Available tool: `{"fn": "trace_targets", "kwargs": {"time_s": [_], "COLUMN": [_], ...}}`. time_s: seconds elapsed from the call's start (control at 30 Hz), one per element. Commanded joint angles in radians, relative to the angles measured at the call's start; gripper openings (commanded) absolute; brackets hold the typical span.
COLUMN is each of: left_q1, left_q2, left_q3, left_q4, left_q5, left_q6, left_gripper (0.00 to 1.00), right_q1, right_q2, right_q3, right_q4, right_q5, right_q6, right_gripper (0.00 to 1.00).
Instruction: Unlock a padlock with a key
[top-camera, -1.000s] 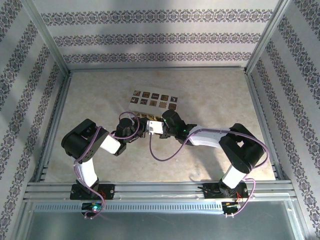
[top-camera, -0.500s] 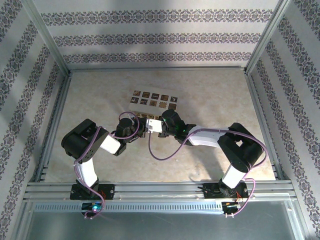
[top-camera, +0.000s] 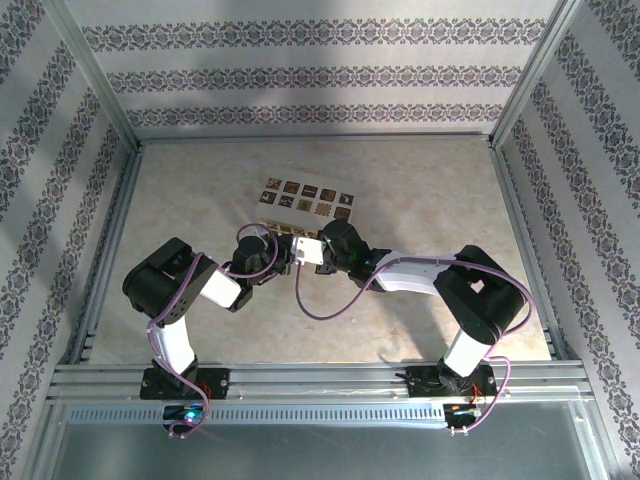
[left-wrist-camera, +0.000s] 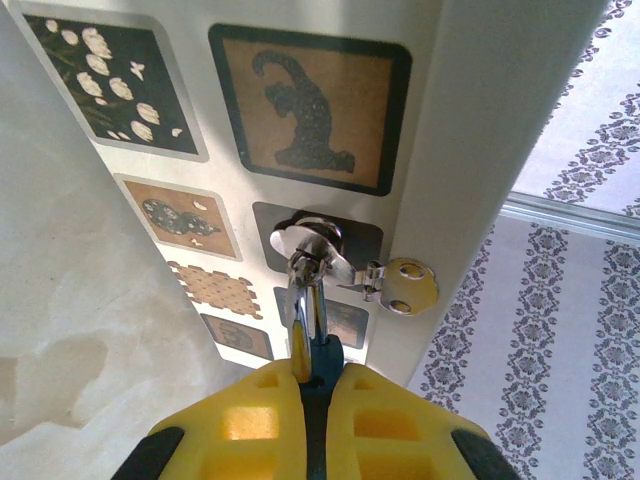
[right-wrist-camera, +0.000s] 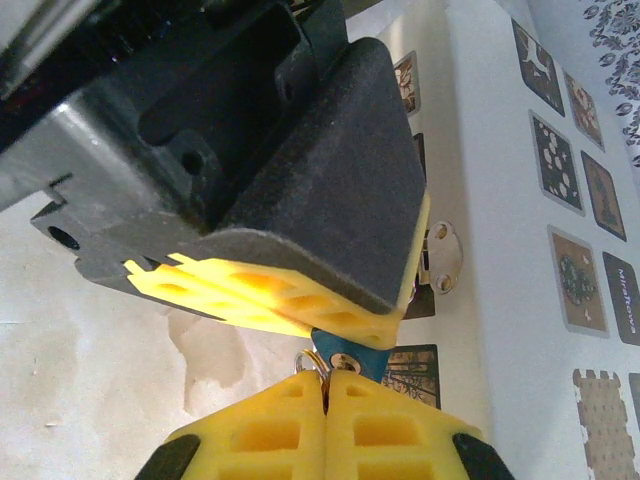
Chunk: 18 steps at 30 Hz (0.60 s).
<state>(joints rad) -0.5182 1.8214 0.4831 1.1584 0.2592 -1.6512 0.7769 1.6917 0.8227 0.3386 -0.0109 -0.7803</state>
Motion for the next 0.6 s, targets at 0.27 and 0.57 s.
{"fn": "trace_targets", "kwargs": {"time_s": [0.27, 0.57], "left_q1": [-0.019, -0.02], "left_q2": [-0.038, -0.046], "left_q3": [0.005, 0.003], "left_q4": [0.069, 0.06], "left_q5": [0.017, 0.015], "left_q6": [0.007, 0.01], "left_gripper": [0.0, 0.0], "right_q1": [0.004, -0.03], "right_q2": [-0.009, 0.011], "right_q3": [-0.006, 0.004], "right_q4": [0.119, 0.213], "right_q5": [-0.047, -0.124], "right_q6": [0.236, 0.548], "right_gripper": [0.0, 0.0]}}
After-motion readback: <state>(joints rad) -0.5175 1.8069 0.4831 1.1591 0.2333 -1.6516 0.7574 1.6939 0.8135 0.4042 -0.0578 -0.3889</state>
